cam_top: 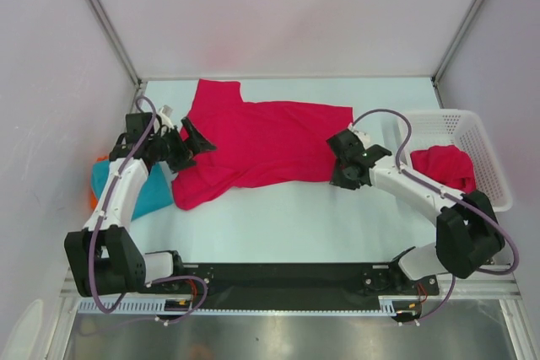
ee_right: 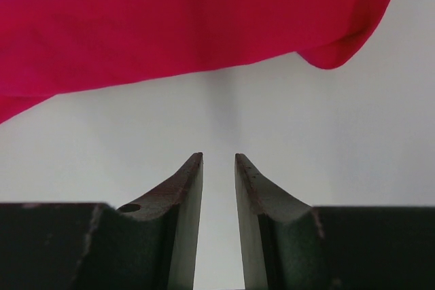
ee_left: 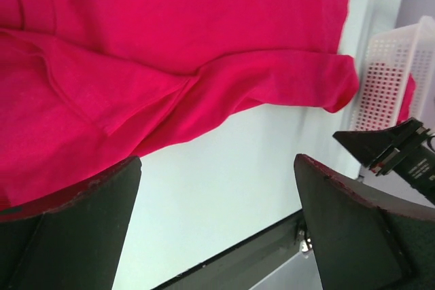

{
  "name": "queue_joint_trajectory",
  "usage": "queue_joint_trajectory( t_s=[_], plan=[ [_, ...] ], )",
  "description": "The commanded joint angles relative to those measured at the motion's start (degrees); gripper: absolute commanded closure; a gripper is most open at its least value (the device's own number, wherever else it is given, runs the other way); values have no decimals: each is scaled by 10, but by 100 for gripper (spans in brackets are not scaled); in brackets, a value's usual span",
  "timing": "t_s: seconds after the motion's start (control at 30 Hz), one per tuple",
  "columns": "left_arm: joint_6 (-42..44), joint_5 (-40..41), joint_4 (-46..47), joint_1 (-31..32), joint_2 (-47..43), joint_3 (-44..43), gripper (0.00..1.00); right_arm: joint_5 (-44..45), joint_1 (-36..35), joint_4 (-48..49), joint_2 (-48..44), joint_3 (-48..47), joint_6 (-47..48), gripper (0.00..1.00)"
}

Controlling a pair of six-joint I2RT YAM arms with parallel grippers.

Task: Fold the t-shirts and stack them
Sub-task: Fold the flattened tshirt in 1/3 of the way

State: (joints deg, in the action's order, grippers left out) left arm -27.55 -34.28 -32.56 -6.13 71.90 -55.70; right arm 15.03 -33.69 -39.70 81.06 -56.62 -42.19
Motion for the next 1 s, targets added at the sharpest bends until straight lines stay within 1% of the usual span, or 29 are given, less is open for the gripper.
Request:
queue_joint_trajectory(
  t_s=[0.0,0.03,0.07,0.13,0.23,0.33,0.47,0.5,0.57,0.67,0.87,0.97],
  plan=[
    [57,59,-65,-2,-19,-7,0,-55,48,52,30,19,29,69],
    [71,77,-78,-1,-27,-4,0,-68,56,60,37,23,32,69],
    [78,122,-98,-2,-39,2,0,-80,64,75,49,27,33,69],
    [86,160,-113,-2,-82,25,0,-98,78,86,63,29,36,69],
    [80,198,-125,-2,-128,59,0,-102,86,95,90,12,46,69],
    [79,222,-138,-3,-139,79,0,-98,92,90,123,-14,55,69],
    [86,218,-147,-1,-120,85,0,-74,93,76,140,-32,64,70],
    [87,203,-148,0,-116,82,0,-69,93,72,137,-35,64,70],
    [85,199,-152,1,-109,76,0,-58,92,63,129,-37,67,70],
    [81,224,-149,1,-92,67,0,-38,95,53,113,-34,70,69],
    [75,222,-125,12,-41,61,0,-41,119,40,105,-36,80,69],
    [74,242,-123,25,-14,62,0,-42,136,36,97,-32,84,69]
  ],
)
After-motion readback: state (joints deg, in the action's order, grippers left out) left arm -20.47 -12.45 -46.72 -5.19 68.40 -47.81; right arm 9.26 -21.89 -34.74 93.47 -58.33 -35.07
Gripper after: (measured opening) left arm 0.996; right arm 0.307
